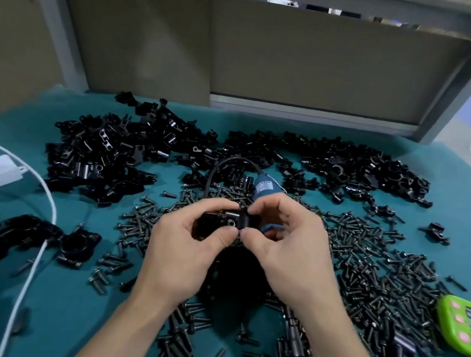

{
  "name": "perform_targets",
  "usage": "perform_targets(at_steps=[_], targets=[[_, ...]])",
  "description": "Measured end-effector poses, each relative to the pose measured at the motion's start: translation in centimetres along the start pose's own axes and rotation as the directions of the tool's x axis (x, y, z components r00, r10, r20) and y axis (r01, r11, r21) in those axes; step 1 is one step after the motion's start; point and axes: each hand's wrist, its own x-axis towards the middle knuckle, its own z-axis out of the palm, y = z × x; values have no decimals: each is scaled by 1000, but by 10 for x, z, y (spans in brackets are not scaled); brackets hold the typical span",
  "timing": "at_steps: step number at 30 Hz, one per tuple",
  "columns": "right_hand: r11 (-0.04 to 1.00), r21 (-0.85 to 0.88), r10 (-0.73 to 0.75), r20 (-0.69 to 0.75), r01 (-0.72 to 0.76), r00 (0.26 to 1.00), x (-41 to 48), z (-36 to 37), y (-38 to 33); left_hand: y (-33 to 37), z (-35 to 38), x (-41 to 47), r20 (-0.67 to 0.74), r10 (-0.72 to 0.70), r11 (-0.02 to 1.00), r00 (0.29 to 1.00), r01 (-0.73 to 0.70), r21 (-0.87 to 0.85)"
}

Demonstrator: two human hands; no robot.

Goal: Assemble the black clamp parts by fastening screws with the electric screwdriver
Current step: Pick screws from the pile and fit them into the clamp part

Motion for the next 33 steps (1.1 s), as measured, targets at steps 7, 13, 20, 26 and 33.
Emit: perform_targets(at_steps=[7, 13, 20, 26, 33], targets=[[996, 92, 13, 12, -14, 1000, 1, -4, 3, -5, -1, 2, -6, -48, 991, 999, 47, -123], [964, 266, -25, 81, 3, 996, 3, -3, 4, -8, 1, 3, 105, -26, 1000, 994, 26, -1], [962, 255, -151, 193, 99, 969, 4, -8, 4, -7, 0, 1, 215, -71, 995, 974, 85, -57], [966, 250, -145, 350, 57, 925, 4, -10, 0, 2, -5, 0, 383, -163, 932, 909, 269, -241], [968, 248, -136, 377, 42, 916, 4, -15, -2, 6, -3, -4, 397, -168, 884, 902, 316, -343]])
